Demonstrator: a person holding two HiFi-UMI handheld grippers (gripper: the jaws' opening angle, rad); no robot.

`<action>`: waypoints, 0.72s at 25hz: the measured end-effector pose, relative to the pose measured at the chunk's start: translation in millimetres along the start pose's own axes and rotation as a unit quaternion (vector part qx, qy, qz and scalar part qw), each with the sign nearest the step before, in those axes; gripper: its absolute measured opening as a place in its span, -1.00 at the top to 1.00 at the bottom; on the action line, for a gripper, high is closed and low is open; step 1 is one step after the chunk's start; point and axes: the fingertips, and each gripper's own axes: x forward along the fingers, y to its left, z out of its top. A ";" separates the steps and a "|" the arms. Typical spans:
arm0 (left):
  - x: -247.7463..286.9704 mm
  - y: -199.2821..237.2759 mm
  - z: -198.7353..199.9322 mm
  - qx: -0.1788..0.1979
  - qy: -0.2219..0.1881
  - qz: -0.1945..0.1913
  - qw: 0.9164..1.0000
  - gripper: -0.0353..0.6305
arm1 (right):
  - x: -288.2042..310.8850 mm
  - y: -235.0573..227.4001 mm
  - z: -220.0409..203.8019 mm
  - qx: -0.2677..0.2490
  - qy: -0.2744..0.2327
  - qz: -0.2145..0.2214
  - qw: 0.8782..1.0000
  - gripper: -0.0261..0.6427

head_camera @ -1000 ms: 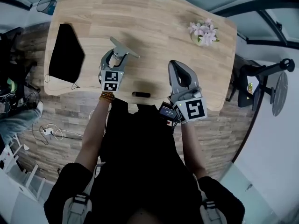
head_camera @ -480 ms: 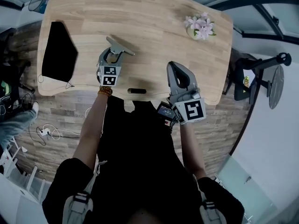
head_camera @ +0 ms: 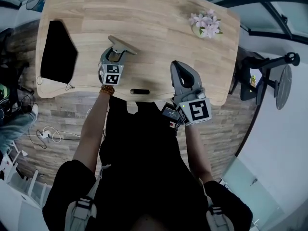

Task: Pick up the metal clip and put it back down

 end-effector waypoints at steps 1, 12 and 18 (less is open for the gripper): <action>1.0 0.9 -2.2 0.000 0.003 0.001 1.000 0.08 | 1.0 0.2 0.1 0.000 0.000 0.001 1.000 0.85; 3.3 -1.9 -24.4 0.035 0.037 0.004 0.999 0.08 | 2.0 -2.6 1.2 0.001 -0.001 0.004 1.000 0.85; -4.7 -4.5 -30.9 0.034 0.037 -0.003 0.999 0.05 | 2.4 -6.3 3.4 0.006 -0.005 0.002 1.000 0.85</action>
